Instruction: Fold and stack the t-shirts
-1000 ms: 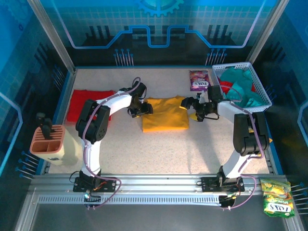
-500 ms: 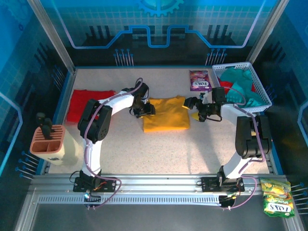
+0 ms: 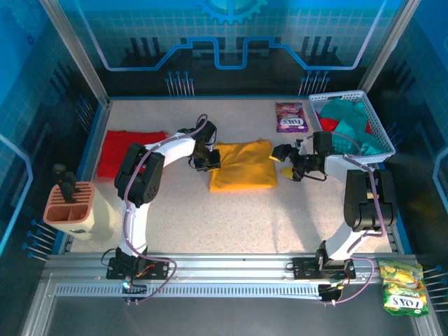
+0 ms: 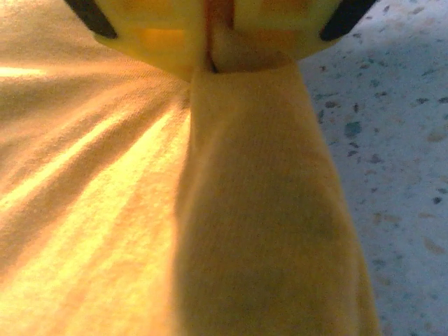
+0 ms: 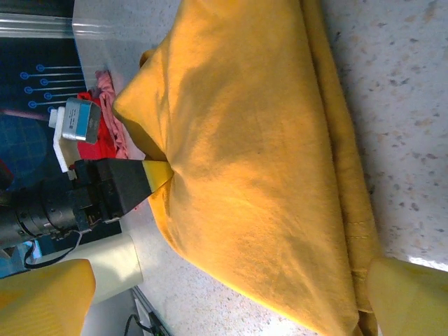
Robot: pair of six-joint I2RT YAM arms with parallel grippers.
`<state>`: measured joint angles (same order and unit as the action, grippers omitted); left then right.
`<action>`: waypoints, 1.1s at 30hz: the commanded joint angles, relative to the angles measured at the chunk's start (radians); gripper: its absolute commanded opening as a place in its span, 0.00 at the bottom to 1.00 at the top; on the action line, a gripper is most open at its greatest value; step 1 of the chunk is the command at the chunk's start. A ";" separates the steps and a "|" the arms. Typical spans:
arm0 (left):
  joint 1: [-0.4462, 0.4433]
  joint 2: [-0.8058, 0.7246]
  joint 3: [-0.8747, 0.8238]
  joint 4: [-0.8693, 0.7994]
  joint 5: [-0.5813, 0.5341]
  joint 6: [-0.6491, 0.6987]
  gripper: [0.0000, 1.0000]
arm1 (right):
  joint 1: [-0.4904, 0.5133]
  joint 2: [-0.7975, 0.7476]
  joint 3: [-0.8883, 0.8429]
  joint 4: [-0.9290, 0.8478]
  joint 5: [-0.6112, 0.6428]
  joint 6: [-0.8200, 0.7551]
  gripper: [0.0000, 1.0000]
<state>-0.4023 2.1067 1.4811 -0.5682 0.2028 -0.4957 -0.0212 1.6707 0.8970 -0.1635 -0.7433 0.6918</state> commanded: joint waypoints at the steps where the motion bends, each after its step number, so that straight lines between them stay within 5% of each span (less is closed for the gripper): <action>1: -0.020 0.075 -0.013 0.026 -0.019 0.005 0.05 | -0.033 -0.032 -0.012 0.008 -0.035 0.002 1.00; 15: -0.002 -0.226 0.018 -0.232 -0.384 0.285 0.00 | -0.069 -0.038 -0.056 -0.010 -0.046 -0.027 1.00; 24: 0.093 -0.354 0.128 -0.512 -0.486 0.427 0.00 | -0.069 -0.039 -0.067 0.005 -0.057 -0.013 1.00; 33: 0.199 -0.453 0.202 -0.624 -0.537 0.543 0.00 | -0.066 -0.037 -0.052 -0.019 -0.063 -0.021 1.00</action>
<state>-0.2302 1.7050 1.6314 -1.1179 -0.3035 -0.0257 -0.0750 1.6424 0.8368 -0.1642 -0.7792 0.6796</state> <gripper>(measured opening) 0.073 0.998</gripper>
